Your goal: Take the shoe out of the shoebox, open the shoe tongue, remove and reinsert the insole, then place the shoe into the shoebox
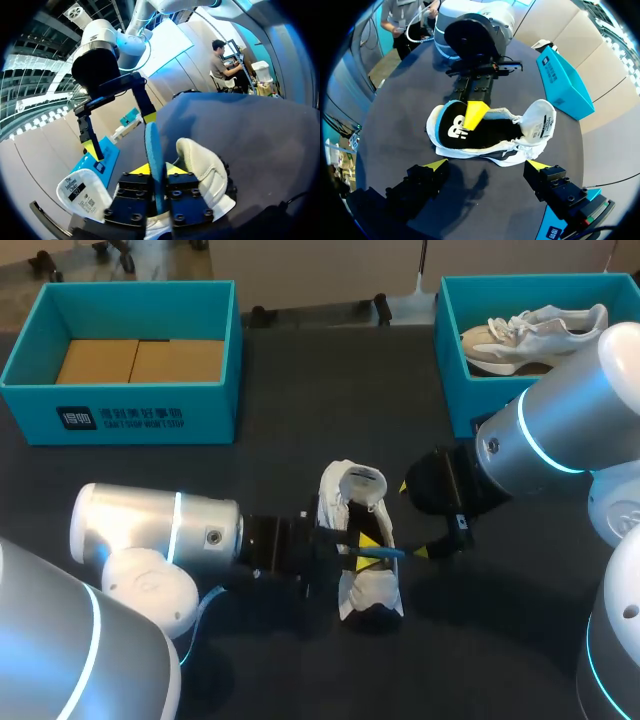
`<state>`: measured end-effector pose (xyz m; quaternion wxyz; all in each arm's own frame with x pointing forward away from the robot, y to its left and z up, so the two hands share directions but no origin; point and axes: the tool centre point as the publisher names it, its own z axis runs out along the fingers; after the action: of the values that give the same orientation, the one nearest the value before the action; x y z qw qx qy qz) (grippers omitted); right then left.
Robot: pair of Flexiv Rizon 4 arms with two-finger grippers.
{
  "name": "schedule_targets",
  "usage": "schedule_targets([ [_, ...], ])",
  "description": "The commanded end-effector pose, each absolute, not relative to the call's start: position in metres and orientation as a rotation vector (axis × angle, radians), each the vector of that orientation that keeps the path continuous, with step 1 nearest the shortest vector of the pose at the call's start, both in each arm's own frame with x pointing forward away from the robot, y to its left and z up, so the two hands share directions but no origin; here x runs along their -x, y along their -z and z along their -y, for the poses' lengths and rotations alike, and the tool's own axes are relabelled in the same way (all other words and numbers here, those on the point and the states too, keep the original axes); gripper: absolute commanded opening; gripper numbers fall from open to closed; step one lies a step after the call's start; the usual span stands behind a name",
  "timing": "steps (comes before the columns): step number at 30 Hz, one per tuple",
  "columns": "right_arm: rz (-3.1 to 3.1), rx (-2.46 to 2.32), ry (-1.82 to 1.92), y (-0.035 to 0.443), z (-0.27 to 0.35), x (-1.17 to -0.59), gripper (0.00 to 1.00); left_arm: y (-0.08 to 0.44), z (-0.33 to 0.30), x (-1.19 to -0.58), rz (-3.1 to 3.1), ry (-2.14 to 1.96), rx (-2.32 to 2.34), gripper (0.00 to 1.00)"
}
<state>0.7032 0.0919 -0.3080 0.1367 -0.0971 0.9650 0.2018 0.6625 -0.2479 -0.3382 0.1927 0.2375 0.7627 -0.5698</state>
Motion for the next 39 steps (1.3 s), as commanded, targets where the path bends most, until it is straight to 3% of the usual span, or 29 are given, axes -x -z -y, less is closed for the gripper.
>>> schedule_targets([
  [1,-2.791,0.282,-0.587,0.309,-0.092,-0.703,1.00,0.340,0.246,-0.656,-2.166,1.584,-0.700,0.00],
  [18,-2.791,0.282,-0.587,0.309,-0.092,-0.703,1.00,0.366,0.244,-0.672,-2.187,1.444,-0.754,0.00],
  [19,-2.791,0.282,-0.587,0.309,-0.092,-0.703,1.00,0.362,0.243,-0.672,-2.183,1.446,-0.751,0.03],
  [20,-2.791,0.282,-0.587,0.309,-0.092,-0.703,1.00,0.358,0.242,-0.671,-2.175,1.453,-0.743,0.26],
  [24,-2.791,0.282,-0.587,0.309,-0.092,-0.703,1.00,0.344,0.240,-0.665,-2.152,1.492,-0.721,0.40],
  [30,-2.791,0.282,-0.587,0.309,-0.092,-0.703,1.00,0.334,0.243,-0.659,-2.126,1.527,-0.717,0.33],
  [32,-2.791,0.282,-0.587,0.309,-0.092,-0.703,1.00,0.334,0.244,-0.659,-2.129,1.533,-0.722,0.24],
  [34,-2.791,0.282,-0.587,0.309,-0.092,-0.703,1.00,0.338,0.247,-0.659,-2.138,1.535,-0.726,0.02],
  [39,-2.791,0.282,-0.587,0.309,-0.092,-0.703,1.00,0.352,0.251,-0.659,-2.172,1.523,-0.764,0.00],
])
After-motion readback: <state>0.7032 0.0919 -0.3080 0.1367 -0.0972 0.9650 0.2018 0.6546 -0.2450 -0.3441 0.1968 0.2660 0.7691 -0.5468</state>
